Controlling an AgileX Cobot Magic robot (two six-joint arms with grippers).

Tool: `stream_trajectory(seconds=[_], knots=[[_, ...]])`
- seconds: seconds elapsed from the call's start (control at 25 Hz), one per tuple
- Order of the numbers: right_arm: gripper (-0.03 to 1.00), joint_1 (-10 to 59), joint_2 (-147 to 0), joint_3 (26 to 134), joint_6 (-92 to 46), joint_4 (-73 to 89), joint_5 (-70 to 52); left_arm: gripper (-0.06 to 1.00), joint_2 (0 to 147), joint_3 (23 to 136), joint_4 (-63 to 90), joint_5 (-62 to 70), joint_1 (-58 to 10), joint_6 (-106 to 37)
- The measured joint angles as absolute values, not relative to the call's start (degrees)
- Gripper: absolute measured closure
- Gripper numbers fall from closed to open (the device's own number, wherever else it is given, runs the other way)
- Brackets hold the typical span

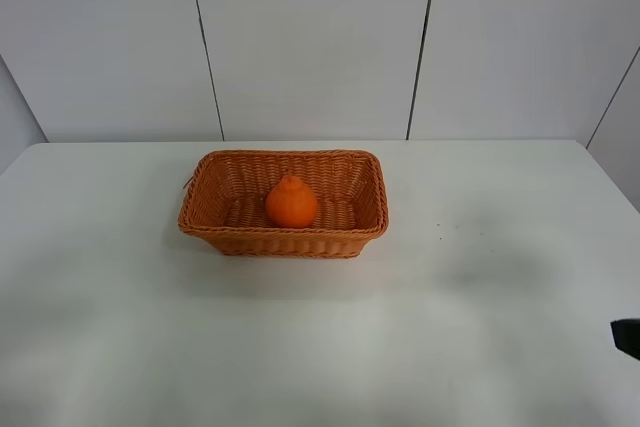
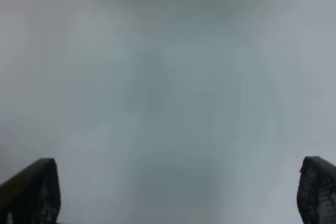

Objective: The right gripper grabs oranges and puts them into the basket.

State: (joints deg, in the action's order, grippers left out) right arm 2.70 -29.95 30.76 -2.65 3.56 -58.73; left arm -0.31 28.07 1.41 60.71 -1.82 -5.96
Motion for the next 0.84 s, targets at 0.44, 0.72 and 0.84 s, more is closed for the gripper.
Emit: stream_trajectory(seconds=[0.44, 0.72, 0.84], knots=[[0.28, 2.7, -3.62, 28.49, -2.59, 3.44, -58.81, 0.06, -0.31, 28.07, 1.41, 60.71, -1.82, -5.96], [0.28, 2.7, 0.17, 28.43, -0.66, 1.65, -58.87, 0.06, -0.31, 28.07, 1.41, 60.71, -1.82, -5.96], [0.28, 2.7, 0.28, 28.43, -0.64, 1.64, -58.87, 0.06, -0.31, 28.07, 1.41, 60.71, -1.82, -5.96]])
